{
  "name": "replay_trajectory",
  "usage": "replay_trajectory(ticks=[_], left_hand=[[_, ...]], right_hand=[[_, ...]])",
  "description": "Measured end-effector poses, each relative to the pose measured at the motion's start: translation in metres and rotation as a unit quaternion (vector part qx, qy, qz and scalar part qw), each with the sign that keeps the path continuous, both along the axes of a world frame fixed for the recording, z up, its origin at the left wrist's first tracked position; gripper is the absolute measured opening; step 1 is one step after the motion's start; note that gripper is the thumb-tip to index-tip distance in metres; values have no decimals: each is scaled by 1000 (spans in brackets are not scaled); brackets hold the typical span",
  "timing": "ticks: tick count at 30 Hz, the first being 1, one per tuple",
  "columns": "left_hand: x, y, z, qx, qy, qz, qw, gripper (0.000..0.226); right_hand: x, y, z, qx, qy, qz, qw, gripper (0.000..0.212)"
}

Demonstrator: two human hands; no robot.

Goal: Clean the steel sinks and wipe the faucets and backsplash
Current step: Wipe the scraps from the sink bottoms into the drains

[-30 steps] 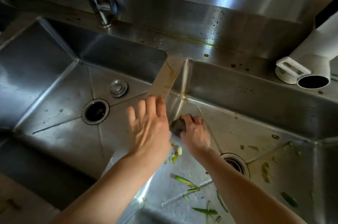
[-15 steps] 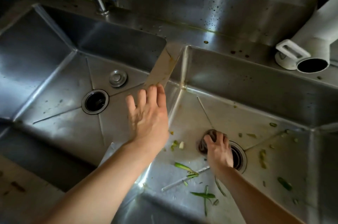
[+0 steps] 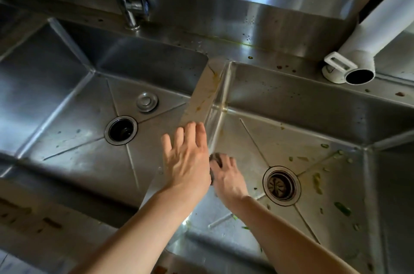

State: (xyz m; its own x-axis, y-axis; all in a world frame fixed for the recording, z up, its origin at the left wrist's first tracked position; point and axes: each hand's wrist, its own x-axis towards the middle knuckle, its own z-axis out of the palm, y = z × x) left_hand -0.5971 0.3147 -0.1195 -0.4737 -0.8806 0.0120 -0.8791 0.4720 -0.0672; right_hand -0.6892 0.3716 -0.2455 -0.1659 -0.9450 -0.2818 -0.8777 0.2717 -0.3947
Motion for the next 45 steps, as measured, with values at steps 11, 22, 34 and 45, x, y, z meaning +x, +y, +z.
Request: replay_trajectory(ticks=[11,22,34,45], left_hand=[[-5,3,-10,-70,-46,0,996,69],[-11,11,0,36,-46,42,997,89],[12,42,-8,-32,-24,48,998,83],[9,43,-1,12,-90,61,994,92]], right_hand=[[-28,23,-42,96,141,34,985,43],[-78,67,-15,88,168,-38,981,15],[33,39,-22,98,27,284,953,71],[-68,80,-42,111,148,117,976,36]])
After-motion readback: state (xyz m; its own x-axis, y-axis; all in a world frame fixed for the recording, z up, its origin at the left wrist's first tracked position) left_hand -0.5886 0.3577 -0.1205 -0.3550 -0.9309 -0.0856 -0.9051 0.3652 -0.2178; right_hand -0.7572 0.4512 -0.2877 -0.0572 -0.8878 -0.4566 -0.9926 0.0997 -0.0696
